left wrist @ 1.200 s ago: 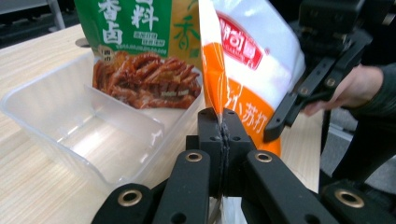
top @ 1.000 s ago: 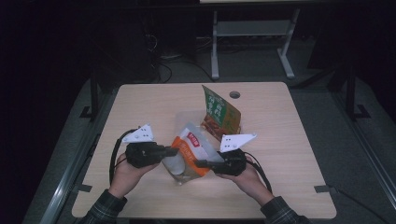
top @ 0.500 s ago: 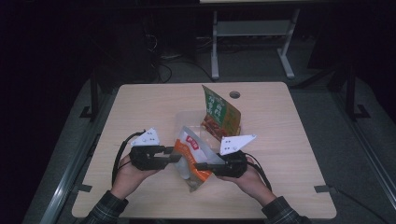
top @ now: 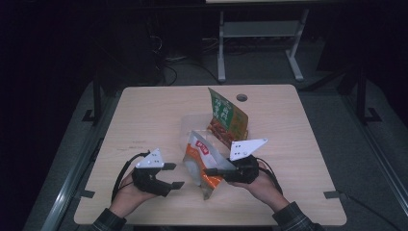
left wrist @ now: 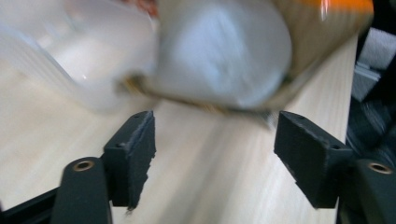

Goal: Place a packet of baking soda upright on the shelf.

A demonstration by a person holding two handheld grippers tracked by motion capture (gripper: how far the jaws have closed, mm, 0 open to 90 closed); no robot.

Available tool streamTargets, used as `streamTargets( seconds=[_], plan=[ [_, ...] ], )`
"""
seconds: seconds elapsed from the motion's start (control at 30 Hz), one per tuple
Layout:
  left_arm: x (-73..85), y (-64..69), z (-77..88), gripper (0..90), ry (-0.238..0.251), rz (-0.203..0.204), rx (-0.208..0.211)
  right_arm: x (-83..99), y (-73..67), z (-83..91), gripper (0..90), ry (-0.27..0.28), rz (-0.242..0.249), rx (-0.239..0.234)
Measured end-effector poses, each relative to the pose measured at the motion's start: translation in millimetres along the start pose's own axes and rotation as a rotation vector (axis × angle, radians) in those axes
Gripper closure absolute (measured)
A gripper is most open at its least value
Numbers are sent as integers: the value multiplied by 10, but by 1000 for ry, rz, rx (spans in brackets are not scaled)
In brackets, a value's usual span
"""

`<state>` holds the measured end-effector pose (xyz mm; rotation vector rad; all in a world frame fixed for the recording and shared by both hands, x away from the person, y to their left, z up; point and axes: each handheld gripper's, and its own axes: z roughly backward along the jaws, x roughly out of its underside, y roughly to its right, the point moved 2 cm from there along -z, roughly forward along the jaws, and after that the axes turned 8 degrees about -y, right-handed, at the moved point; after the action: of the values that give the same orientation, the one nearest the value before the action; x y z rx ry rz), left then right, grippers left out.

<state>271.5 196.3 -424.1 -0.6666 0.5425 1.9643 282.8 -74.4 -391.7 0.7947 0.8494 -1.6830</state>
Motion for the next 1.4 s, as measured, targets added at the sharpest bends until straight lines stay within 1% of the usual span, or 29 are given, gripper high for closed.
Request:
streamTargets(
  seconds=[0.03, 0.07, 0.1, 0.13, 0.2, 0.27, 0.33, 0.4, 0.47, 0.57, 0.67, 0.87, 1.0, 1.03, 1.13, 1.4],
  plan=[
    [53, 16, -12, 267, -13, 4, -7, 0, -1, 1, 900, -2, 1, 1],
    [83, 31, -21, 246, -8, 19, -7, -1, -2, 2, 900, -6, 2, 0],
    [125, 29, -19, 236, -22, 20, -12, -4, -4, 3, 900, -7, 4, -1],
    [163, 35, -20, 228, -22, 36, -11, -7, -7, 6, 900, -9, 4, -3],
    [230, 32, -18, 191, -25, 48, -24, -19, -12, 16, 900, -12, 8, -4],
    [286, 17, -12, 178, -45, 41, -40, -37, -16, 32, 900, -14, 8, 1],
    [313, 6, -21, 162, -51, 35, -45, -58, -13, 52, 900, -13, 15, 7],
    [312, 0, -29, 157, -56, 27, -52, -83, -5, 76, 900, -6, 13, 10],
    [307, 9, -40, 155, -46, 33, -51, -112, 12, 108, 900, -6, 18, 15],
    [307, 9, -40, 155, -44, 31, -47, -166, 35, 150, 900, 4, 26, 26],
    [312, 1, -50, 155, -40, 33, -45, -220, 59, 179, 900, 0, 30, 33],
    [311, 0, -48, 155, -36, 35, -47, -297, 122, 214, 900, -4, 31, 49],
    [317, -3, -62, 156, -35, 37, -41, -341, 169, 244, 900, 1, 25, 57],
    [322, 4, -70, 155, -38, 45, -35, -348, 180, 247, 900, 6, 26, 58],
    [322, 4, -73, 156, -44, 37, -36, -381, 217, 261, 900, 7, 25, 63],
    [318, 8, -73, 156, -33, 41, -35, -524, 315, 284, 900, 14, 33, 89]
  ],
)
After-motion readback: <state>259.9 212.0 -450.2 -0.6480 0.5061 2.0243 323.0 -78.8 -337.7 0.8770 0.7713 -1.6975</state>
